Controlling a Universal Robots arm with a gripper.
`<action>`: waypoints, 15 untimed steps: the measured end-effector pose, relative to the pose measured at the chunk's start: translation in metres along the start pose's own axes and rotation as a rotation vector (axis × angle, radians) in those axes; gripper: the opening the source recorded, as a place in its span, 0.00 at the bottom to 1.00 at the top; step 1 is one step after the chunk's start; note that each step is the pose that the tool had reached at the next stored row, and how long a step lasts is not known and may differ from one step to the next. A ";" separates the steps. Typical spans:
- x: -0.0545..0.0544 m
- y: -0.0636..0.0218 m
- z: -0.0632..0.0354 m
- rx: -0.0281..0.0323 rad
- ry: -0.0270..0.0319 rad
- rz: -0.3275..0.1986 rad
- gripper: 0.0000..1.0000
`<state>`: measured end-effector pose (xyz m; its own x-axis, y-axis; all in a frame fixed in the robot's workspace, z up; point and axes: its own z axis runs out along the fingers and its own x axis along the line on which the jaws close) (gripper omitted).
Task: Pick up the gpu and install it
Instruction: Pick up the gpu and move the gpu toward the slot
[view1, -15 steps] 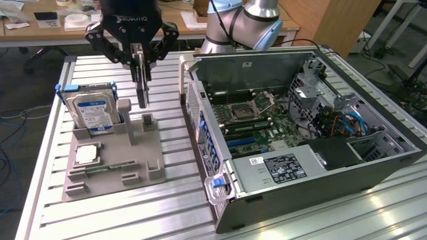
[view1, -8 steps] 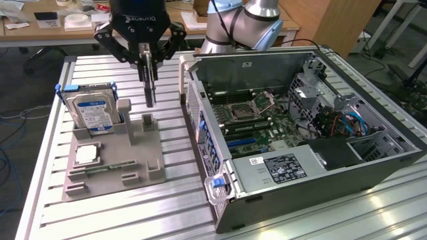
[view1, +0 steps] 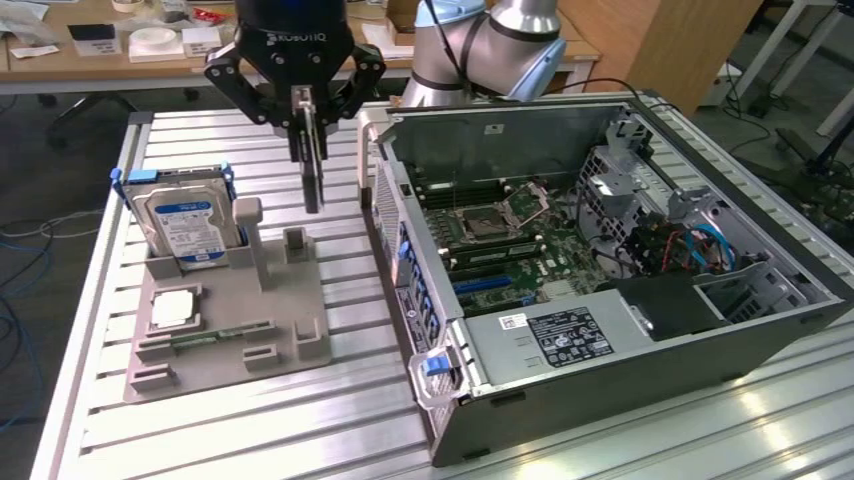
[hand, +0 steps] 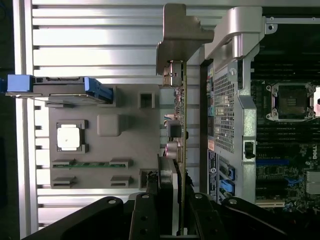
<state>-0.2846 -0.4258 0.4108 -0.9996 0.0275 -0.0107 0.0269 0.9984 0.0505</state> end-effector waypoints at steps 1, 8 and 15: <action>-0.001 0.0000 0.0000 0.0000 0.0000 0.000 0.28; -0.011 0.0003 0.0001 0.0001 0.0001 0.000 0.28; -0.021 0.0006 0.0003 -0.0001 -0.0001 0.000 0.28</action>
<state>-0.2635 -0.4258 0.4108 -0.9996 0.0275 -0.0108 0.0269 0.9984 0.0506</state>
